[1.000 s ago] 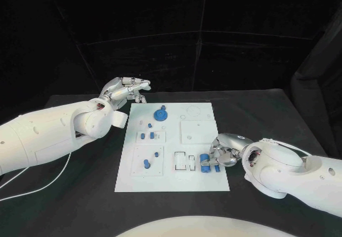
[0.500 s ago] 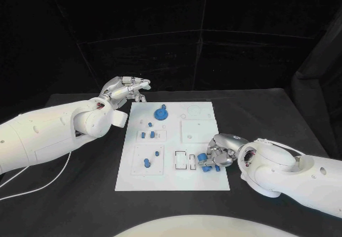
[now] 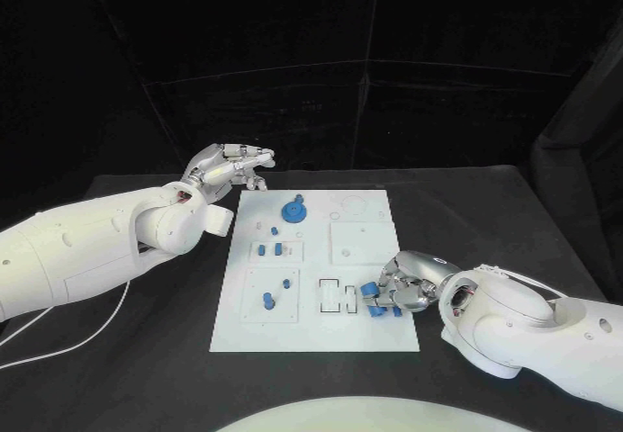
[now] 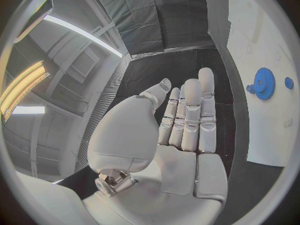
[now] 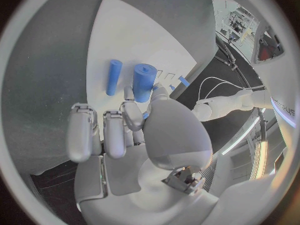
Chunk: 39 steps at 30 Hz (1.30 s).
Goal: Assemble the parts on the task board
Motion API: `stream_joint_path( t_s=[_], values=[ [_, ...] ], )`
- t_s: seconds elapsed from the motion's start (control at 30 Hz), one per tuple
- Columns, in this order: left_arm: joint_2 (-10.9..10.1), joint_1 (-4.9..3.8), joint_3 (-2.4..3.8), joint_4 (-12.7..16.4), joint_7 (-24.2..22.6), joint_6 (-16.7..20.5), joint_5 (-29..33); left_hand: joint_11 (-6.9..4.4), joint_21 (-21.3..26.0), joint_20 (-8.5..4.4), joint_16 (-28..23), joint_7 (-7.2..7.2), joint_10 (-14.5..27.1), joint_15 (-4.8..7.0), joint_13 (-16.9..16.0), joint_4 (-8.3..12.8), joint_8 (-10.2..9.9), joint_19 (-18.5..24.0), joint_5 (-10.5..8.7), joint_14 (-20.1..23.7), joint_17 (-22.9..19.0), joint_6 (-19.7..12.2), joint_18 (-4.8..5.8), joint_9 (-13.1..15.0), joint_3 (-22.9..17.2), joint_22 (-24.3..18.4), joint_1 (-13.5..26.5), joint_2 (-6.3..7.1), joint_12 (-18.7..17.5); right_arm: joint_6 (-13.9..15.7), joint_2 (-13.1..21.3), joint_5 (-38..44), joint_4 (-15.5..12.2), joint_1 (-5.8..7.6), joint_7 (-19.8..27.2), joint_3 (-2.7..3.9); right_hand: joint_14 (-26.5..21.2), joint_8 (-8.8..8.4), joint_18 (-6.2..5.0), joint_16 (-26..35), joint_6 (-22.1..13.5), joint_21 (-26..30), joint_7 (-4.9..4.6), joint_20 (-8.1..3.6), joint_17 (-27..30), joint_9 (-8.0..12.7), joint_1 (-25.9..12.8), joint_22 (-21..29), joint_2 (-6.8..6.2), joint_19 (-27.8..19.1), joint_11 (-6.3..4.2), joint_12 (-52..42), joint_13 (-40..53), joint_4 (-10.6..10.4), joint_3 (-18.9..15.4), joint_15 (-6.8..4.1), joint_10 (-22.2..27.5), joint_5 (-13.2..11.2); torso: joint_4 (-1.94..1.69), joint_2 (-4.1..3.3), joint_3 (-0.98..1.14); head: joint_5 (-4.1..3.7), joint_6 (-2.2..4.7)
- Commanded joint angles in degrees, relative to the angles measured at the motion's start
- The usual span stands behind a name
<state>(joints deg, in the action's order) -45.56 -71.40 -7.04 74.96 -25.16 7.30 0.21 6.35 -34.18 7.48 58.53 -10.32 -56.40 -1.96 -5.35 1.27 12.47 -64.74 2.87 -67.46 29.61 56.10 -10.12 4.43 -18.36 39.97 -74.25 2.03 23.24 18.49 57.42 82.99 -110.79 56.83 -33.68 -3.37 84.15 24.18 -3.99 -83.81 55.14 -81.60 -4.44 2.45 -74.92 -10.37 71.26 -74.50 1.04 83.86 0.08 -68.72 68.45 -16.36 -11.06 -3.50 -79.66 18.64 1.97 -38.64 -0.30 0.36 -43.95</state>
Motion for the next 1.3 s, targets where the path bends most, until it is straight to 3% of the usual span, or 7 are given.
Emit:
stream_joint_path(
  t_s=[0.03,0.27,0.47,0.8,1.1,1.23,1.3],
  values=[
    [0.17,-0.06,0.04,0.03,-0.34,-0.67,0.15,0.09,0.17,0.16,-0.20,-0.02,0.32,0.16,0.08,-0.10,0.38,0.01,0.03,0.41,-0.05,-0.53,-0.34,-0.09,0.30,-0.06,-0.18,-0.45,0.26,6.61,0.39,-4.84,-1.71,0.15,0.51,0.09,3.56,0.53,0.71,-0.26,0.13,-0.28,-0.21,-0.30,-2.54,-0.19,0.19,-0.05,0.38,0.36,-0.02,-0.12,0.16,0.00,-0.47,-0.45,-0.46,1.00,-0.07,0.03,-0.14,-0.04,0.15],
    [0.36,-0.05,0.04,0.09,-0.28,-0.73,0.15,0.09,0.17,0.16,-0.20,-0.02,0.32,0.16,0.08,-0.10,0.38,0.01,0.03,0.41,-0.05,-0.53,-0.34,-0.09,0.30,-0.06,-0.18,-0.45,0.26,7.38,-0.45,-6.98,-2.60,0.26,0.84,0.15,3.57,0.71,0.71,-0.28,0.21,-0.29,-0.16,-0.32,-2.59,-0.31,0.34,-0.06,0.47,0.37,-0.06,0.09,0.08,0.01,-0.65,-0.48,-0.43,1.59,-0.21,-0.06,-0.16,0.41,0.14],
    [0.40,-0.05,0.04,0.38,-0.25,-0.76,0.15,0.09,0.17,0.16,-0.20,-0.02,0.32,0.16,0.08,-0.10,0.38,0.01,0.03,0.41,-0.05,-0.53,-0.34,-0.09,0.30,-0.06,-0.18,-0.45,0.26,5.78,-2.72,-8.07,-1.41,0.28,0.20,0.16,3.58,0.79,0.73,-0.31,0.29,-0.31,-0.14,-0.32,-2.67,-0.36,0.32,-0.12,0.53,0.39,-0.08,0.13,0.08,-0.04,-0.70,-0.49,-0.43,1.69,-0.03,-0.05,-0.17,0.81,0.05],
    [0.43,-0.06,0.04,0.53,-0.20,-0.71,0.15,0.09,0.17,0.16,-0.20,-0.02,0.32,0.16,0.08,-0.10,0.38,0.01,0.03,0.41,-0.05,-0.53,-0.34,-0.09,0.30,-0.06,-0.18,-0.45,0.26,4.46,-6.75,-8.46,0.70,0.33,-1.79,0.18,3.57,1.30,0.71,-0.29,0.84,-0.28,0.09,-0.42,-2.66,-0.81,-0.37,-0.08,0.69,0.37,-0.25,0.44,0.07,-0.24,-1.46,-0.62,-0.46,1.79,-0.14,-0.12,-0.09,1.19,-0.08],
    [0.55,-0.07,0.04,0.67,-0.17,-0.79,0.15,0.09,0.17,0.16,-0.20,-0.02,0.32,0.16,0.08,-0.10,0.38,0.01,0.03,0.41,-0.05,-0.53,-0.34,-0.09,0.30,-0.06,-0.18,-0.45,0.26,5.45,-8.77,-8.21,2.10,0.49,-3.35,0.18,3.54,1.53,0.69,-0.23,1.00,-0.22,0.22,-0.49,-2.57,-1.12,-1.24,0.01,0.69,0.33,-0.35,0.72,0.02,-0.29,-2.21,-0.71,-0.45,1.43,0.01,-0.10,-0.05,1.64,-0.16],
    [0.58,-0.07,0.04,0.67,-0.16,-0.79,0.15,0.10,0.25,0.17,-0.20,-0.04,0.40,0.16,0.10,-0.17,0.41,-0.02,0.03,0.43,-0.09,-0.60,-0.34,-0.10,0.39,-0.12,-0.10,-0.46,0.30,5.81,-9.39,-7.93,2.75,0.61,-2.96,0.19,3.52,1.70,0.69,-0.20,0.98,-0.18,0.33,-0.59,-2.57,-1.56,-2.60,0.04,0.20,0.31,-0.44,1.05,0.04,-0.27,-3.51,-0.80,-0.47,-0.28,0.01,-0.10,-0.06,1.72,-0.20],
    [0.55,-0.07,0.04,0.68,-0.14,-0.78,0.15,0.10,0.25,0.17,-0.20,-0.04,0.40,0.16,0.10,-0.17,0.41,-0.02,0.03,0.43,-0.09,-0.60,-0.34,-0.10,0.39,-0.12,-0.10,-0.46,0.30,5.94,-9.68,-7.83,3.00,0.66,-2.61,0.19,3.52,1.77,0.68,-0.17,0.86,-0.13,0.34,-0.63,-2.55,-1.85,-3.56,0.09,-0.31,0.28,-0.47,1.33,0.02,-0.27,-4.32,-0.81,-0.45,-2.84,0.02,-0.11,-0.06,1.76,-0.26]
  ],
)
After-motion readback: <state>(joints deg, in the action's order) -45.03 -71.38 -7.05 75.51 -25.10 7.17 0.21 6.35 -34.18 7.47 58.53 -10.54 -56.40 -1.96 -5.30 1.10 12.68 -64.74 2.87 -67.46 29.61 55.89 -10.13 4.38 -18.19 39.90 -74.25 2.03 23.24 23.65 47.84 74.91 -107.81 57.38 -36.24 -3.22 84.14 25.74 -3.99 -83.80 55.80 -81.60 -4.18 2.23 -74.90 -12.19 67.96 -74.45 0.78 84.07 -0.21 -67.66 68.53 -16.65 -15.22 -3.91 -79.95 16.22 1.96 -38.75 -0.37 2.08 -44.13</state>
